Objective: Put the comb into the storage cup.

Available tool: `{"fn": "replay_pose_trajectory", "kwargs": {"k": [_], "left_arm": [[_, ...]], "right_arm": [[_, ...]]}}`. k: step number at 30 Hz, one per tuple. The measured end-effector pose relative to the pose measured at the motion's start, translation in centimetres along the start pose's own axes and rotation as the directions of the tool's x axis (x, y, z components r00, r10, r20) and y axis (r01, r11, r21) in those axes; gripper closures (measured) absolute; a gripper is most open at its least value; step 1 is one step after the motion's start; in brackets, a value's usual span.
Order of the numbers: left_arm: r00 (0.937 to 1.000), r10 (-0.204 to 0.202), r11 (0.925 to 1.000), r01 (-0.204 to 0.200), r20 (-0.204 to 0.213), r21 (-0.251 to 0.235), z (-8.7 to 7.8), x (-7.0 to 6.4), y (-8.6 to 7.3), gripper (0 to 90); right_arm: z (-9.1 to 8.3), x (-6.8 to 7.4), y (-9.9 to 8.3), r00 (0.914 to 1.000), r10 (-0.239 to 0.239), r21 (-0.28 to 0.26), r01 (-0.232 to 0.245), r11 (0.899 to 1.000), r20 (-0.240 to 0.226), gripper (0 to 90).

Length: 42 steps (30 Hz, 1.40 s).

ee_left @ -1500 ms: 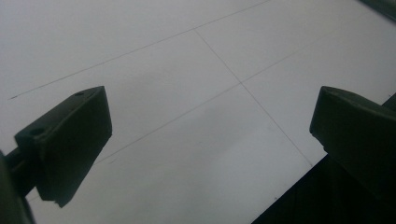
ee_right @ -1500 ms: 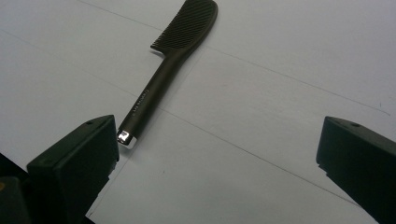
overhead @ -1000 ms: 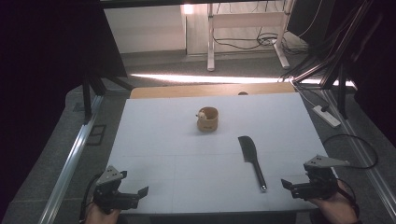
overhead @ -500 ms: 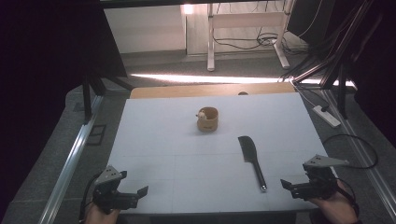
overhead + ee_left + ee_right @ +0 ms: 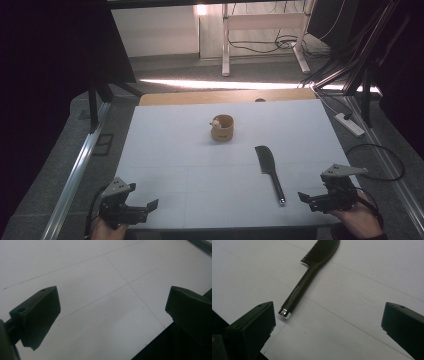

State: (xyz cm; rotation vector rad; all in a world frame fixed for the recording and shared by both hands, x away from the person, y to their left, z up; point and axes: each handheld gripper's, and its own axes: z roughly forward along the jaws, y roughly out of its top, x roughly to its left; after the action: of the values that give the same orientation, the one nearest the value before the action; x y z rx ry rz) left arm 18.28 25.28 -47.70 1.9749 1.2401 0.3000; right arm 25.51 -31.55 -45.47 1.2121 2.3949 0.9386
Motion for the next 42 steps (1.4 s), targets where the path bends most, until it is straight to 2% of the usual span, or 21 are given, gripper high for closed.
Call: {"fn": "replay_pose_trajectory", "kwargs": {"k": [9,20,22,27,32,42], "left_arm": [[1.0000,-0.002,1.0000,0.002,-0.002,0.000,0.0,0.0,0.0,0.8],[1.0000,-0.005,1.0000,0.005,-0.002,0.000,0.0,0.1,0.0,0.8],[1.0000,-0.006,1.0000,0.006,-0.002,0.001,0.0,0.1,0.0,0.8],[1.0000,-0.009,1.0000,0.009,0.000,0.001,0.0,0.1,0.0,1.0],[0.9999,-0.012,0.9999,0.012,0.001,0.001,0.0,0.2,0.0,1.1],[0.9999,-0.017,0.9999,0.017,0.000,0.001,0.0,0.2,0.0,1.2]], "right_arm": [[0.4,0.2,0.5,0.9986,-0.044,-0.008,0.043,0.999,-0.031,0.0],[1.1,0.1,1.6,0.9985,-0.036,-0.014,0.035,0.999,-0.042,0.0],[1.2,0.0,1.8,0.9983,-0.037,-0.009,0.037,0.999,-0.045,0.0],[1.7,0.1,2.5,0.9953,-0.031,0.000,0.031,1.000,-0.092,0.0],[2.3,0.2,2.9,0.9943,-0.048,0.016,0.049,0.999,-0.095,0.0],[3.5,0.4,3.9,0.9946,-0.046,0.060,0.051,0.997,-0.093,0.0]]}}
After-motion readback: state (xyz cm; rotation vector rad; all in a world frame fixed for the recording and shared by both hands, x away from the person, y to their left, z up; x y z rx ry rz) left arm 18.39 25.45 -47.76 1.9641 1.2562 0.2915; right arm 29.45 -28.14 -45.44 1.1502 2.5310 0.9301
